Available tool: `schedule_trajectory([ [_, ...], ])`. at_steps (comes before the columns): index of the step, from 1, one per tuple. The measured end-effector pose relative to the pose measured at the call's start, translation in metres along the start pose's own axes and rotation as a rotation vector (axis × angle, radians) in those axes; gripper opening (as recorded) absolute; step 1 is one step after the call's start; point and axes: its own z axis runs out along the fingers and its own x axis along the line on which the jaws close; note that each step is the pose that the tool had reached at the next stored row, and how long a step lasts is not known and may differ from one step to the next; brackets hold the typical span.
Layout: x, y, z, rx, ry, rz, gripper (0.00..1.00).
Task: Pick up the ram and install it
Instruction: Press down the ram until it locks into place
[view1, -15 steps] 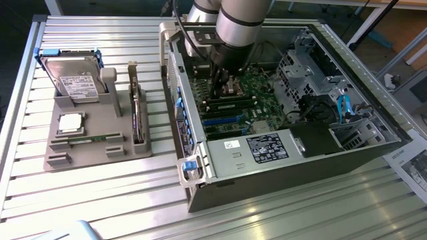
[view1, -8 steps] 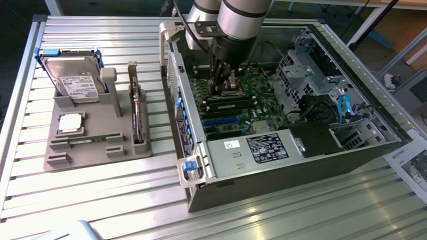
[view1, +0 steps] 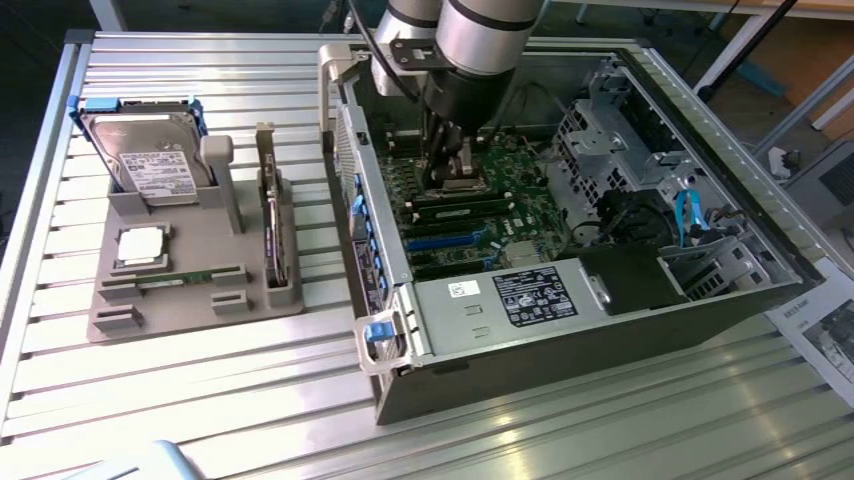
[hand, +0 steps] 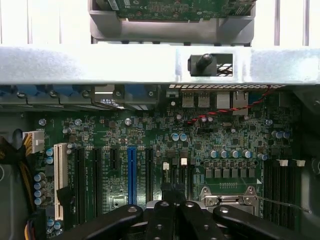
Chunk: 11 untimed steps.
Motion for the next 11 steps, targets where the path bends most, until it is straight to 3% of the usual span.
schedule_trajectory([
  [11,0.0,-0.0226,-0.0003,0.0,0.0,0.0,0.1],
])
